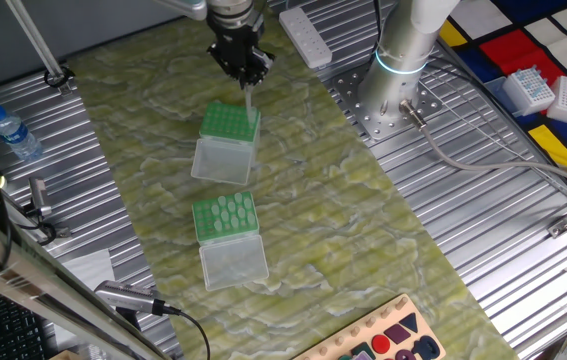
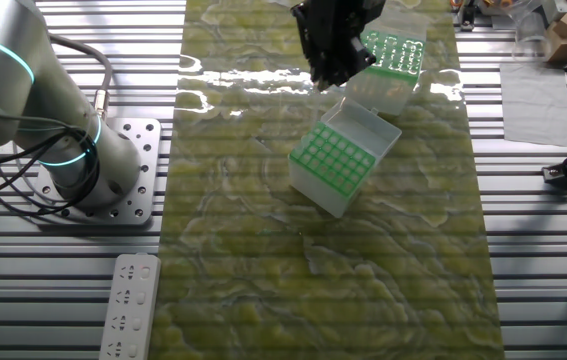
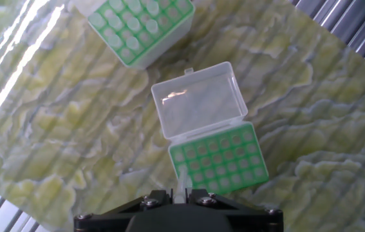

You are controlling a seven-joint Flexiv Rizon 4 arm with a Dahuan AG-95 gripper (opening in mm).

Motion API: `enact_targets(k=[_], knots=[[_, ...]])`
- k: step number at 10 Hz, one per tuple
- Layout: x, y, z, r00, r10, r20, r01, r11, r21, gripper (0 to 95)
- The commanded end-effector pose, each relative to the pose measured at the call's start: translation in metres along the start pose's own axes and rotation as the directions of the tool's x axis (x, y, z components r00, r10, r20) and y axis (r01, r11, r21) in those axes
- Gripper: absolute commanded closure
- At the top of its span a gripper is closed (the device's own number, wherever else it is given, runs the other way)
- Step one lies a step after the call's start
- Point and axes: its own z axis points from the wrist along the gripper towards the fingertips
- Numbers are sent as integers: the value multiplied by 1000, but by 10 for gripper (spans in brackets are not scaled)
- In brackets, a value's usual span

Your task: Transfer all large pipette tips from one holder to another

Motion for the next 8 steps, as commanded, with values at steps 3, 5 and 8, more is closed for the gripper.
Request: enact_targets(k=[3, 5, 8], knots=[[-1, -1, 1, 1000, -6, 1, 6, 1000, 2, 950], [-1, -2, 4, 1000, -11, 6, 11, 1000, 5, 950], [-1, -3, 7, 1000, -12, 7, 12, 1000, 7, 950]])
